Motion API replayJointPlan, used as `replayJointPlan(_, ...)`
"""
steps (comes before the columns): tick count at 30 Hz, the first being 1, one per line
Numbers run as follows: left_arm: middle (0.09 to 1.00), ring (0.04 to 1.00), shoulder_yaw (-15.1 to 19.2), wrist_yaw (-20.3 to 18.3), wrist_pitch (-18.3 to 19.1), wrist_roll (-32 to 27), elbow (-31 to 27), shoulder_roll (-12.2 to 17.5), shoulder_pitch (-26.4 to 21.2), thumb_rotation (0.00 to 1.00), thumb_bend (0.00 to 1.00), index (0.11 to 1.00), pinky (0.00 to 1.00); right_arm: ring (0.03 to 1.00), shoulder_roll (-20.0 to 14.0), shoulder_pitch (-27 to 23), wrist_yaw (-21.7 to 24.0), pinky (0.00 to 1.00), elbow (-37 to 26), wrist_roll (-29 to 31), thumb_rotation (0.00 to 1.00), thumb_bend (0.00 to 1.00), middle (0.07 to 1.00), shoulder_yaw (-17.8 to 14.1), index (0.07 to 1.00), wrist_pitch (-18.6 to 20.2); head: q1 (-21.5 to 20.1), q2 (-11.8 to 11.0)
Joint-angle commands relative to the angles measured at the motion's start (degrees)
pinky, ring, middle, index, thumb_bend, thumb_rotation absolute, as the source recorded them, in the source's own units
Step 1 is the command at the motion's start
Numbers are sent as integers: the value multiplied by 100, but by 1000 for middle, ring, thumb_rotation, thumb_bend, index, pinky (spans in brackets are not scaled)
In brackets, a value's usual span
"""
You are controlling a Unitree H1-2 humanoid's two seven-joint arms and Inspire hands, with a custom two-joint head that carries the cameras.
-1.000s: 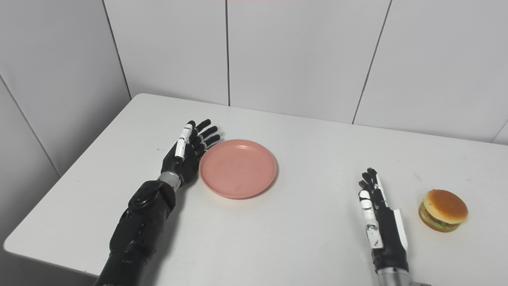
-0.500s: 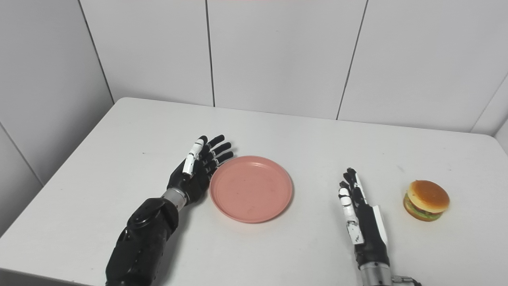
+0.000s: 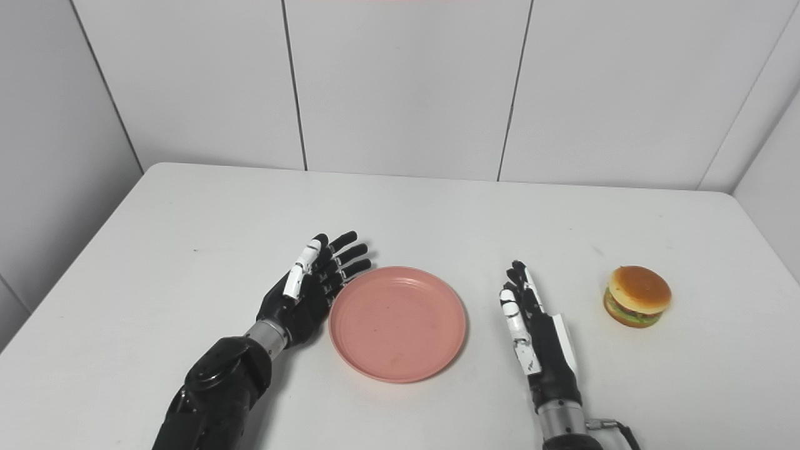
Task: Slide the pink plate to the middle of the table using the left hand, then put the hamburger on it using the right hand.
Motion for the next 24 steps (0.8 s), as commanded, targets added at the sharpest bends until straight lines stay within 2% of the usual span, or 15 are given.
replayJointPlan(1, 884, 876, -22, -67, -15, 37, -89, 20, -28, 1000, 339, 879, 879, 923, 53, 64, -84, 889, 19, -39, 1000, 317, 951, 38, 963, -42, -24, 0)
replayJointPlan(5, 883, 876, -30, -90, -22, 33, -105, 16, 5, 1000, 340, 879, 881, 932, 47, 58, -91, 901, -11, 30, 1000, 321, 959, -9, 974, -50, -133, 24)
replayJointPlan(9, 887, 878, -12, -139, -56, 23, -34, 25, -10, 1000, 341, 882, 883, 926, 93, 30, -212, 908, -155, -43, 1000, 301, 942, -74, 960, 156, -242, -3)
replayJointPlan(15, 882, 875, 38, -166, -53, -25, -1, 14, -17, 1000, 339, 882, 882, 927, 104, -66, -280, 917, -408, -8, 994, 327, 931, -145, 949, 327, -461, -58)
replayJointPlan(19, 879, 873, 73, -159, -55, -41, 1, 2, -8, 1000, 334, 879, 882, 933, -90, -204, -226, 920, -620, -151, 1000, 363, 937, -129, 952, 409, -790, -119)
replayJointPlan(20, 881, 876, 78, -170, -56, -47, -3, 7, -3, 1000, 333, 881, 883, 930, -139, -237, -220, 911, -714, -205, 1000, 388, 936, -132, 950, 456, -790, -119)
replayJointPlan(23, 887, 881, 120, -165, -40, -71, -16, 13, 8, 1000, 334, 885, 887, 912, -282, -347, -268, 865, -928, -486, 1000, 451, 921, -103, 946, 475, -1206, -220)
replayJointPlan(24, 888, 881, 132, -163, -35, -73, -18, 16, 12, 1000, 334, 886, 887, 911, -314, -375, -286, 862, -976, -571, 1000, 454, 920, -89, 946, 498, -1206, -220)
